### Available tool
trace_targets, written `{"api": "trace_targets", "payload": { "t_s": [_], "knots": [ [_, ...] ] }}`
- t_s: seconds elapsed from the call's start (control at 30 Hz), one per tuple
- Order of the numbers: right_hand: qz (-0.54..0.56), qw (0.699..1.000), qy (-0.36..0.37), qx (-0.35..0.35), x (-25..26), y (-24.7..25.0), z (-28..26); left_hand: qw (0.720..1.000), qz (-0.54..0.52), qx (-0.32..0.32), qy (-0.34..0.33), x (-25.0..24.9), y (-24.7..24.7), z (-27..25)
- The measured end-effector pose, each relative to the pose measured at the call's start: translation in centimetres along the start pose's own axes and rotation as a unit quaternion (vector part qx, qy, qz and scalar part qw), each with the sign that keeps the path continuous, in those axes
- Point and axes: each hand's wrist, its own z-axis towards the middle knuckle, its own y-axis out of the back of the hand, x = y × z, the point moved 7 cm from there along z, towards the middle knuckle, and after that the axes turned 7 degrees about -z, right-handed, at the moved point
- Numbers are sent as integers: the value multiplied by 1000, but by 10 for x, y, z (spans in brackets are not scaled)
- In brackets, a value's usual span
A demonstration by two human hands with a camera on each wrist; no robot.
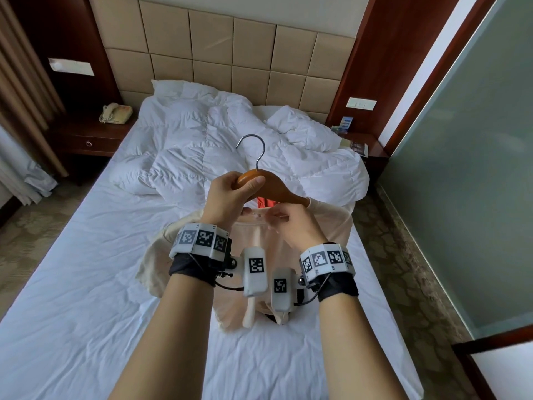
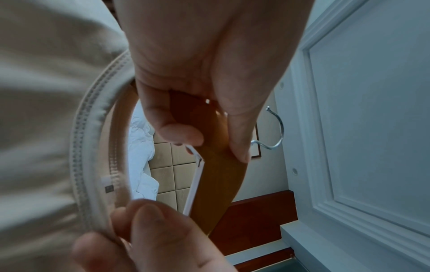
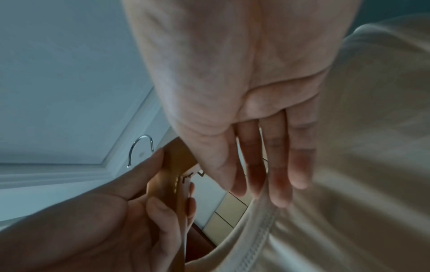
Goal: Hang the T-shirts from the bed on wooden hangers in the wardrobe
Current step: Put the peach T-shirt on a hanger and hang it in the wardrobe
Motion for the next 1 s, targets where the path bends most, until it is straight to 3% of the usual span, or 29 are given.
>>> {"api": "trace_targets", "payload": {
  "t_s": [0.1,0.2,0.27,0.3,0.43,0.6,1.0],
  "knots": [
    [34,998,18,-47,5,15,-3,1000,2,-8,-8,-3,1,1],
    [105,963,57,-240,8,48,-15,1000,4,-18,-16,-8,4,2],
    [50,932,45,-356,8,66,-25,1000,1,-18,-20,-9,4,2],
    [19,925,33,-377,3,69,-23,1000,1,-16,-24,-11,4,2],
    [-112,952,-40,-281,-23,56,3,999,4,3,-35,-18,-2,0],
    [-192,950,-18,-244,-22,50,8,999,5,19,-47,-24,-6,5],
    [-117,965,37,-231,-16,69,-10,998,19,41,-44,-16,-29,9]
  ]
}}
